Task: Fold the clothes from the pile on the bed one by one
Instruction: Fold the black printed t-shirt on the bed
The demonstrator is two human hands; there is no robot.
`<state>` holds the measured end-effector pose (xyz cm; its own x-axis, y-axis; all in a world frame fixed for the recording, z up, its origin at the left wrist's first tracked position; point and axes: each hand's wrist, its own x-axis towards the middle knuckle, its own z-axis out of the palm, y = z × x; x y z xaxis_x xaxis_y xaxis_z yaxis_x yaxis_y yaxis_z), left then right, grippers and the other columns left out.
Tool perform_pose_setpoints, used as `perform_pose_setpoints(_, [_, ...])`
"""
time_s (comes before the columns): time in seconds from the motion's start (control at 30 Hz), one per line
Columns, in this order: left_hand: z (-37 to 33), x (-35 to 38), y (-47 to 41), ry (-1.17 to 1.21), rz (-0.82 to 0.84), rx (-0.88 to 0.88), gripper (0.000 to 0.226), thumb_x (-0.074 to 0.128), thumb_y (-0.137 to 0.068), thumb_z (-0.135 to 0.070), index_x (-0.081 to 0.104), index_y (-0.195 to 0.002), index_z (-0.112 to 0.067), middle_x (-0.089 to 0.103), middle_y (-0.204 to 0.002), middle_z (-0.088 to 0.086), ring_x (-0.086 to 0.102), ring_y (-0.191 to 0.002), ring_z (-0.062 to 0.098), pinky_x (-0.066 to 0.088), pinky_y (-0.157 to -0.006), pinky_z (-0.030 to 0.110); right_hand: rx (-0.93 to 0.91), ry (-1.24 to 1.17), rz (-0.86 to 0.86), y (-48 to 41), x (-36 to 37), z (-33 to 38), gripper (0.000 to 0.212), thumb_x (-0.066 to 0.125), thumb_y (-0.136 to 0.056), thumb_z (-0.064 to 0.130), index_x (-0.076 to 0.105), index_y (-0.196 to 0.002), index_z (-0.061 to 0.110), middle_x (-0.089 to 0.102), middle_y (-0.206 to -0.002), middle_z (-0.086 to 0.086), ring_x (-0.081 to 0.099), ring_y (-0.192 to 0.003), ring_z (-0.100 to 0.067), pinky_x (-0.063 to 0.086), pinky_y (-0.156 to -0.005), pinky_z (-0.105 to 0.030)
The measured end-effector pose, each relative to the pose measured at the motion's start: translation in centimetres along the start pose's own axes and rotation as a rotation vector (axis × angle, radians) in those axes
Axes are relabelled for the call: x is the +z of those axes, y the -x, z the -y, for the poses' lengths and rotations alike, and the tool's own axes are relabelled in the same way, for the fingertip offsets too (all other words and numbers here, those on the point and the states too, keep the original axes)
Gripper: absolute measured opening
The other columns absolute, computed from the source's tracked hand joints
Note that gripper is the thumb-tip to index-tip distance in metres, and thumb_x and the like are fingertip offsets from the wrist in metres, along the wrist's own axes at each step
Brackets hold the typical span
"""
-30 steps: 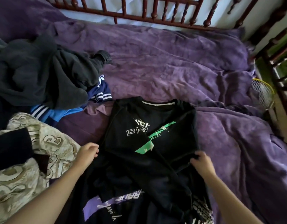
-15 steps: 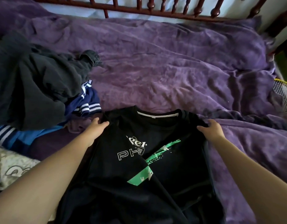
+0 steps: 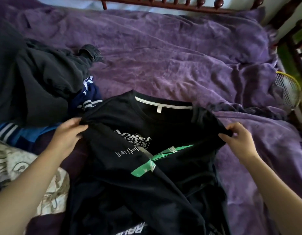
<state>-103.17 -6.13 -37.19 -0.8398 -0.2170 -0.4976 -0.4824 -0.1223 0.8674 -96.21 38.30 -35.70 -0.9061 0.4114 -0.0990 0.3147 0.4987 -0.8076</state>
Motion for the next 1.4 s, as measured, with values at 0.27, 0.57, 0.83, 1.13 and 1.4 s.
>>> perform_pose_setpoints(0.27, [8.7,-8.8,9.9,-0.683,0.211,-0.009,0.051,0.045,-0.071,0.035,0.066,-0.074,-0.011,0.065,-0.083,-0.001,0.055,-0.072,-0.023,0.036,-0.073,-0.005,-0.176,1.058,0.644,13.6,-1.8,-7.1,0.068,0.056,-0.074,0.006,0.045,-0.134,0.034,0.048,-0.127,0.000,0.044,-0.117,-0.027,0.037,-0.089,-0.029])
perform_pose_setpoints(0.57, [11.4,-6.4,6.5,-1.098,-0.001,0.020,0.062,0.071,-0.081,-0.015,0.045,-0.134,0.001,0.050,-0.130,0.027,0.047,-0.121,0.040,0.038,-0.100,0.044,-0.014,0.852,0.305,9.9,1.1,-4.2,0.049,0.057,-0.084,0.011,0.052,-0.132,0.016,0.048,-0.130,-0.009,0.040,-0.120,-0.032,0.037,-0.094,-0.038])
perform_pose_setpoints(0.83, [10.5,-2.8,3.4,-1.735,0.360,-0.004,0.101,0.067,-0.079,-0.044,-0.005,-0.149,-0.032,0.021,-0.153,-0.001,0.021,-0.137,0.025,0.028,-0.106,0.044,0.063,1.160,0.599,5.8,3.0,-3.8,0.077,0.055,-0.088,0.023,0.010,-0.150,0.024,0.032,-0.146,-0.002,0.024,-0.136,-0.025,0.023,-0.109,-0.041])
perform_pose_setpoints(1.13, [8.1,-3.3,3.5,-1.401,0.197,0.127,0.037,0.069,-0.080,-0.017,0.062,-0.116,-0.016,0.048,-0.128,0.005,0.039,-0.124,0.028,0.036,-0.098,0.040,0.150,0.894,0.429,7.6,0.5,-3.5,0.023,0.059,-0.084,0.024,0.064,-0.107,0.021,0.051,-0.111,-0.003,0.041,-0.117,-0.027,0.032,-0.094,-0.039])
perform_pose_setpoints(1.4, [0.2,-4.6,7.1,-1.039,0.182,0.374,0.016,0.068,-0.077,-0.002,0.060,-0.081,-0.015,0.062,-0.082,0.007,0.056,-0.081,0.022,0.036,-0.069,0.029,0.160,0.610,0.203,9.3,-3.8,0.0,0.020,0.069,-0.079,0.009,0.066,-0.097,0.000,0.066,-0.094,-0.019,0.061,-0.095,-0.034,0.037,-0.069,-0.031])
